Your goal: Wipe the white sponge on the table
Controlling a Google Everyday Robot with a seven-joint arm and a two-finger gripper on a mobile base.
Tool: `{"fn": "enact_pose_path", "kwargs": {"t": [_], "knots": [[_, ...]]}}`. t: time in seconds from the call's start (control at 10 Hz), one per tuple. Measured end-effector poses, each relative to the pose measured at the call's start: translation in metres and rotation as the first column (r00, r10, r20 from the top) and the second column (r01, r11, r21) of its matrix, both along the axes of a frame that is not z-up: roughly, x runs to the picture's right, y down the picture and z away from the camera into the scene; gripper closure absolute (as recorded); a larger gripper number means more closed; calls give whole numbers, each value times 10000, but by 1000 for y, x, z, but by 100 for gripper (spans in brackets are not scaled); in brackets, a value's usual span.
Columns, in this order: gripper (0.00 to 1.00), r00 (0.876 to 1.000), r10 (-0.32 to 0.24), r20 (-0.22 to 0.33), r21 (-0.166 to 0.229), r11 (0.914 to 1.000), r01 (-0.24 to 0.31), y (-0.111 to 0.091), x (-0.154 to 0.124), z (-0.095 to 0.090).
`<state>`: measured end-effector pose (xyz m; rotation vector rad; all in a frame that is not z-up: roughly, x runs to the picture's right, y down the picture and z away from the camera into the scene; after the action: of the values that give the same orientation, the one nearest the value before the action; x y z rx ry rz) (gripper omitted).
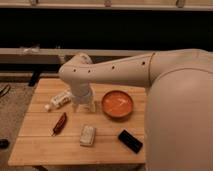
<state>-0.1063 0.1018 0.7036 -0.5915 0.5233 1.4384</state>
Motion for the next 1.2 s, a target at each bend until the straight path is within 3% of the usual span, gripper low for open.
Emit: {"fn": "enact_pose_path", "kwargs": {"t": [0.4,0.6,0.8,1.0,1.2], "knots": [[35,9968,-724,-334,313,9968,734,13,4,33],[35,9949,-843,-549,518,9949,871,31,3,52],[35,9960,-578,-679,374,9975,604,53,2,64],[35,9945,79,-1040,-71,9999,-87,81,4,73],[35,9896,526,-1342,-450,9972,-591,102,5,78]]}}
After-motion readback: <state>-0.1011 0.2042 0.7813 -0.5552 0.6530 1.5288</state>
